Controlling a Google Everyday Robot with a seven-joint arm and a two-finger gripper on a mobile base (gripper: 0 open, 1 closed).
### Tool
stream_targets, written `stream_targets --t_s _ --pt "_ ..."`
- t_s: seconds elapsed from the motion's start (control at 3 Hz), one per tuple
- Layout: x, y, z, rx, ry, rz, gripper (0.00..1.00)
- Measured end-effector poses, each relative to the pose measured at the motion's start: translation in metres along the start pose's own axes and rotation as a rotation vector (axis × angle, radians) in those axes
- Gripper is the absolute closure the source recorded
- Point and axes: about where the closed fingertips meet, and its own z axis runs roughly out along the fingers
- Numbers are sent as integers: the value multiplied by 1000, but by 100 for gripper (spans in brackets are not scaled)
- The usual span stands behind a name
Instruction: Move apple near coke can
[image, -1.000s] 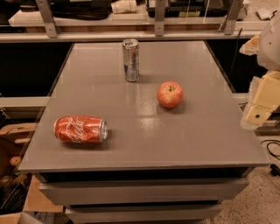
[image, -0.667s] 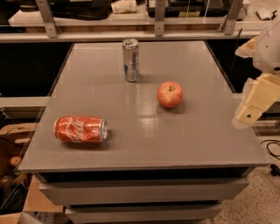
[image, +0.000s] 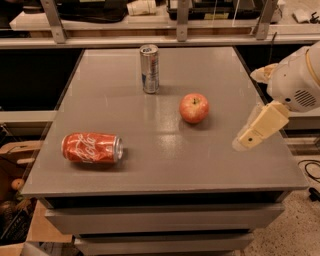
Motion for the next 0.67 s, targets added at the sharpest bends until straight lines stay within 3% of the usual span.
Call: stream_targets --t_s 0.67 --pt "-15 -2 46 -19 -252 100 0"
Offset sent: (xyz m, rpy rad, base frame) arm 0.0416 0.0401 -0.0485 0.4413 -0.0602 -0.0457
